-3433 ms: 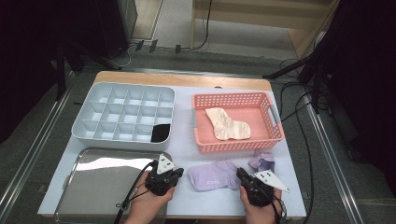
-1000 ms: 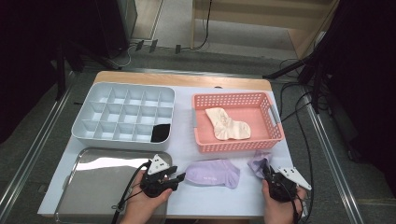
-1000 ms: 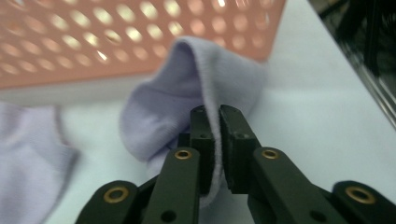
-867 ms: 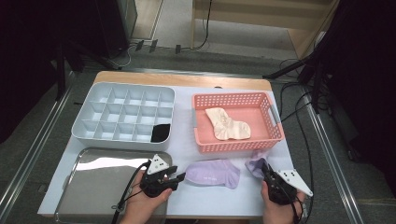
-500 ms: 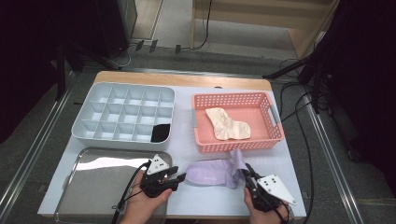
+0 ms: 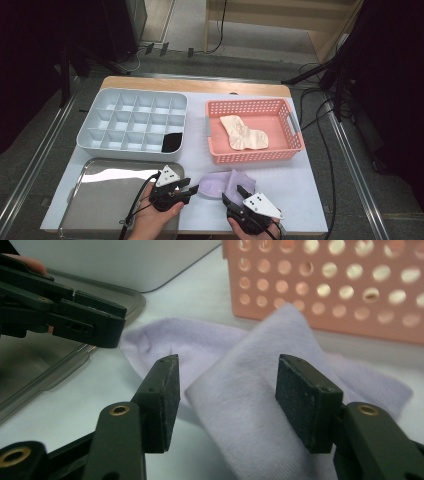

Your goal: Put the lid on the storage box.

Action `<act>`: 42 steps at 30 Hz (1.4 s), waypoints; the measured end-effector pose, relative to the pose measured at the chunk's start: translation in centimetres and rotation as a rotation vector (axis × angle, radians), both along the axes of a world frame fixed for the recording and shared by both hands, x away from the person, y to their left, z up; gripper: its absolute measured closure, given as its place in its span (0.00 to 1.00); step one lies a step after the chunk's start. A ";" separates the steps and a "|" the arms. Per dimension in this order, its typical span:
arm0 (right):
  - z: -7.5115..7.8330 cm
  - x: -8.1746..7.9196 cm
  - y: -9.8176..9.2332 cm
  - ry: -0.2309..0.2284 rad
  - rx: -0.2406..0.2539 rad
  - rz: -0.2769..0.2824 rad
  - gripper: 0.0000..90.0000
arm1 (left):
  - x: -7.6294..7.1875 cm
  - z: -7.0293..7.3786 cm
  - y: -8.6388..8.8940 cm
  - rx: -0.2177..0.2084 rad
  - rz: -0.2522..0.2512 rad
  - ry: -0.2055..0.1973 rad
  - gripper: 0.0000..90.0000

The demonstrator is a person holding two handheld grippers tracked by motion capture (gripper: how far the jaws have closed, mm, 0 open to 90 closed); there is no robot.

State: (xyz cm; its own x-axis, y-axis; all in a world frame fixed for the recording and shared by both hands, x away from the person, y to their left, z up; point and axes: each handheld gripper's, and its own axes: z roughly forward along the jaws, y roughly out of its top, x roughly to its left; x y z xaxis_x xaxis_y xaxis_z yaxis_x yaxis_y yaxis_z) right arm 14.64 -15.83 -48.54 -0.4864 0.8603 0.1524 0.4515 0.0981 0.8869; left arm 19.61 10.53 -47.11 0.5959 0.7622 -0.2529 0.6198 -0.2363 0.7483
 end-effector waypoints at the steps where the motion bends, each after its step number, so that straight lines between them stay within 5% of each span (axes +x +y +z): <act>1: -0.1 -0.1 -0.2 0.002 -0.005 -0.010 0.48 | 0.0 0.0 0.0 -0.001 0.001 0.000 0.64; 6: -0.3 0.2 -0.3 -0.005 -0.020 -0.070 0.41 | 0.0 0.1 0.1 -0.002 0.005 -0.002 0.64; 10: 0.6 -0.6 -0.6 -0.067 0.027 -0.079 0.41 | 0.0 0.1 0.2 -0.007 0.006 -0.003 0.64; 14: 1.1 -1.0 -1.4 -0.061 0.039 -0.097 0.44 | 0.1 0.1 0.3 -0.005 0.012 -0.004 0.64; 19: -0.8 0.1 -2.7 0.102 0.001 -0.234 0.57 | 0.0 0.1 0.3 -0.010 0.005 -0.005 0.64; 24: -0.8 0.1 -2.8 0.125 0.028 -0.197 0.90 | 0.1 0.1 0.3 -0.011 0.003 -0.004 0.64; 27: -0.4 -0.2 -2.5 0.110 0.028 -0.176 0.95 | 0.0 0.2 0.3 -0.015 0.004 -0.007 0.64; 33: 0.8 -0.8 -1.3 0.049 0.055 -0.112 0.96 | 0.0 0.5 0.5 -0.023 0.004 -0.014 0.64; 39: 2.4 -1.8 1.8 -0.032 0.056 0.015 0.95 | -0.2 1.0 0.7 -0.045 0.006 -0.023 0.65; 40: 2.5 -1.9 2.2 -0.036 0.064 0.040 0.93 | -0.2 1.0 0.7 -0.045 0.005 -0.024 0.65; 41: 2.7 -1.9 3.3 -0.061 0.092 0.139 0.76 | -0.2 1.0 0.6 -0.046 0.006 -0.025 0.65; 42: 2.7 -2.0 3.6 -0.084 0.085 0.162 0.71 | -0.2 1.0 0.6 -0.045 0.005 -0.024 0.65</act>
